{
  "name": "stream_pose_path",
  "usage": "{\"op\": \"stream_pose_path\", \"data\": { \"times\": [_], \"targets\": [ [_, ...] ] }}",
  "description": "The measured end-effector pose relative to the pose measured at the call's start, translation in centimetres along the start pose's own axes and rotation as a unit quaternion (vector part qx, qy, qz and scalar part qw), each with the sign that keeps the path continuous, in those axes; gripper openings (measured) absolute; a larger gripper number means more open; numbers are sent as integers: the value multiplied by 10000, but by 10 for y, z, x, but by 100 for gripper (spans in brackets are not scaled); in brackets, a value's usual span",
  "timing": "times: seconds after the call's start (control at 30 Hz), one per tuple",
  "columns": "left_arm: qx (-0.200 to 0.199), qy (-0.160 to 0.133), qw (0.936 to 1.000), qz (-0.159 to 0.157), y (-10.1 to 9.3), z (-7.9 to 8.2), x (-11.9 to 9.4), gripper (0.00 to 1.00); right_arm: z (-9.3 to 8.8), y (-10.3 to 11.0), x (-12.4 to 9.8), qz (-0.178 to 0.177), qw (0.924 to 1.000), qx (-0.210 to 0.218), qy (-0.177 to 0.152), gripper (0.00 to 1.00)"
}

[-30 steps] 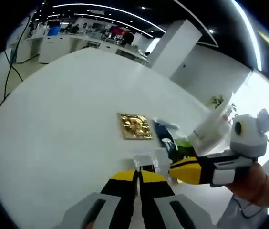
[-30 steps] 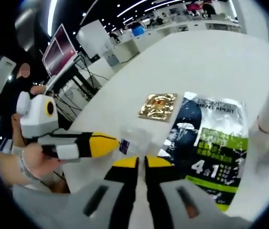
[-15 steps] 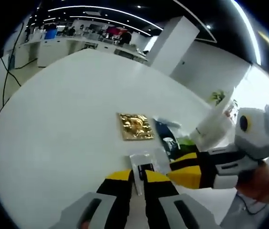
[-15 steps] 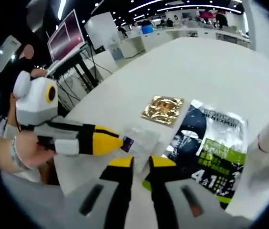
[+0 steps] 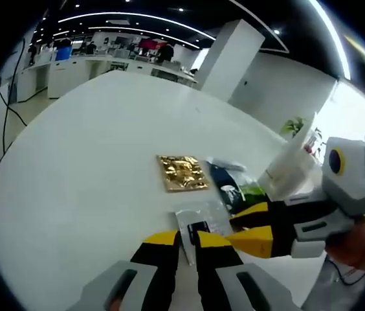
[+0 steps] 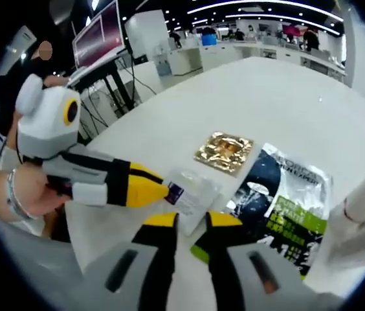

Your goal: Arrange the skincare products in the storage area until every visible bottle or jar stands upright without overlapping.

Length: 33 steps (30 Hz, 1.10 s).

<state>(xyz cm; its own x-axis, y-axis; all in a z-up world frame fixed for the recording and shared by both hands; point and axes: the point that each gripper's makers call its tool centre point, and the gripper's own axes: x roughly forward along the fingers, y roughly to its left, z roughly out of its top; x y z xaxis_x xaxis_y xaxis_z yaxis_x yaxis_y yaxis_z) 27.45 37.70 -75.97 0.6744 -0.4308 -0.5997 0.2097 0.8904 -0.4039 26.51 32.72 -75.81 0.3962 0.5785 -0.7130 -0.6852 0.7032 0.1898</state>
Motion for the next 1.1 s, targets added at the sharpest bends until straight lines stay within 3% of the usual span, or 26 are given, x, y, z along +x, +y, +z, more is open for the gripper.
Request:
{"op": "stream_pose_path", "data": {
  "times": [0.27,0.43,0.57,0.63,0.8,0.9,1.0,1.03,1.1],
  "targets": [
    [508,-67,9984,239,4,5,1,21,4,-1,-2,-63,9999,-117,-62,19],
    [652,-264,9972,246,2,23,-9,26,18,0,-15,-65,9992,-301,-258,20],
    [533,-289,9981,81,-9,42,-27,28,39,6,-48,177,9952,-543,-792,20],
    [662,-776,9946,-173,-26,64,-45,28,46,7,-70,261,9923,-666,-1011,20],
    [843,-1299,9877,-223,-36,82,-80,29,52,4,-132,520,9833,-729,-1584,21],
    [942,-1665,9812,-256,-39,85,-103,29,45,-4,-170,497,9791,-737,-1827,21],
    [634,-1973,9774,-412,-41,88,-125,30,35,-14,-202,431,9740,-781,-2084,21],
    [628,-2071,9755,-403,-40,89,-131,31,24,-22,-222,401,9727,-746,-2162,21],
    [787,-2253,9707,-276,-37,89,-143,31,13,-34,-242,295,9719,-696,-2230,21]
  ]
}}
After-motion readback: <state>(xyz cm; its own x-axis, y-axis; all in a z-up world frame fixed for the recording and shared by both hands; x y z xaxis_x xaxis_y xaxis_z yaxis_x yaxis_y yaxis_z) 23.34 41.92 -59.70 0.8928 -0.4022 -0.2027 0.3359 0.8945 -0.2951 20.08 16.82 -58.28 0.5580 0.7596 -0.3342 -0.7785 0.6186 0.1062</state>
